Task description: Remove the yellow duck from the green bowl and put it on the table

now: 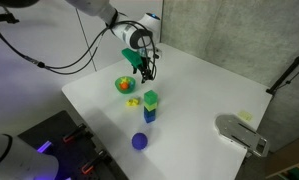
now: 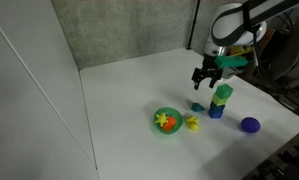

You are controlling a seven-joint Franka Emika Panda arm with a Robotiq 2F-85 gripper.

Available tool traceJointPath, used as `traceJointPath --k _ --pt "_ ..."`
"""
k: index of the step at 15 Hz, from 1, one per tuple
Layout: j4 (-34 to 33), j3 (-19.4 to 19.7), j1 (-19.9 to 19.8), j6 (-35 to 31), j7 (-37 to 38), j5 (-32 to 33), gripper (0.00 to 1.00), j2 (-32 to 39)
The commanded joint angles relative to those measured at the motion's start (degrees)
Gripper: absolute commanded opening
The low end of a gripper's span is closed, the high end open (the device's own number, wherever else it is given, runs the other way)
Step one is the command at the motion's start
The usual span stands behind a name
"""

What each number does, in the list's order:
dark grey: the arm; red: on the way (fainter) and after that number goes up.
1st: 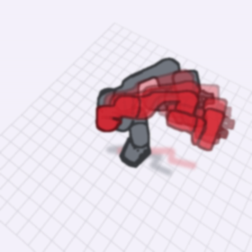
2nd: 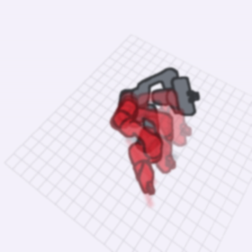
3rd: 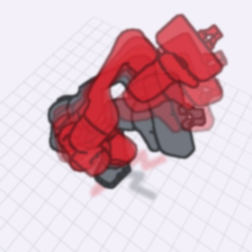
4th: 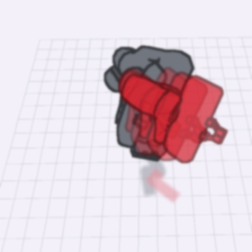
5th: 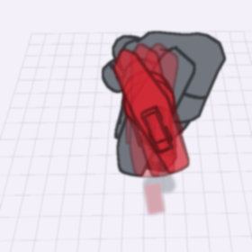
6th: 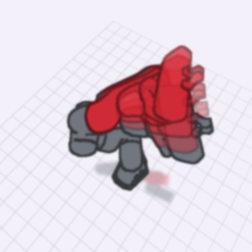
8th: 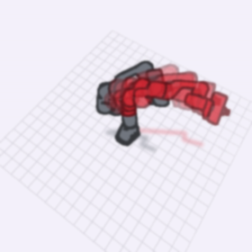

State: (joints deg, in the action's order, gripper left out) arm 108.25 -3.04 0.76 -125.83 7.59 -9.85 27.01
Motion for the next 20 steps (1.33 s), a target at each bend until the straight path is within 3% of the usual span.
traceJointPath --k 1,10,15,20 --pt "5.21 0.90 -0.60 2.23 -0.61 -0.80 1.00 -7.71" --pt "12.23 3.62 0.08 7.28 2.00 3.14 1.00 -22.21" --pt "16.49 2.99 0.45 6.86 4.31 8.79 1.00 -29.08" --pt "19.91 1.40 0.28 6.84 11.63 14.29 1.00 -34.96"
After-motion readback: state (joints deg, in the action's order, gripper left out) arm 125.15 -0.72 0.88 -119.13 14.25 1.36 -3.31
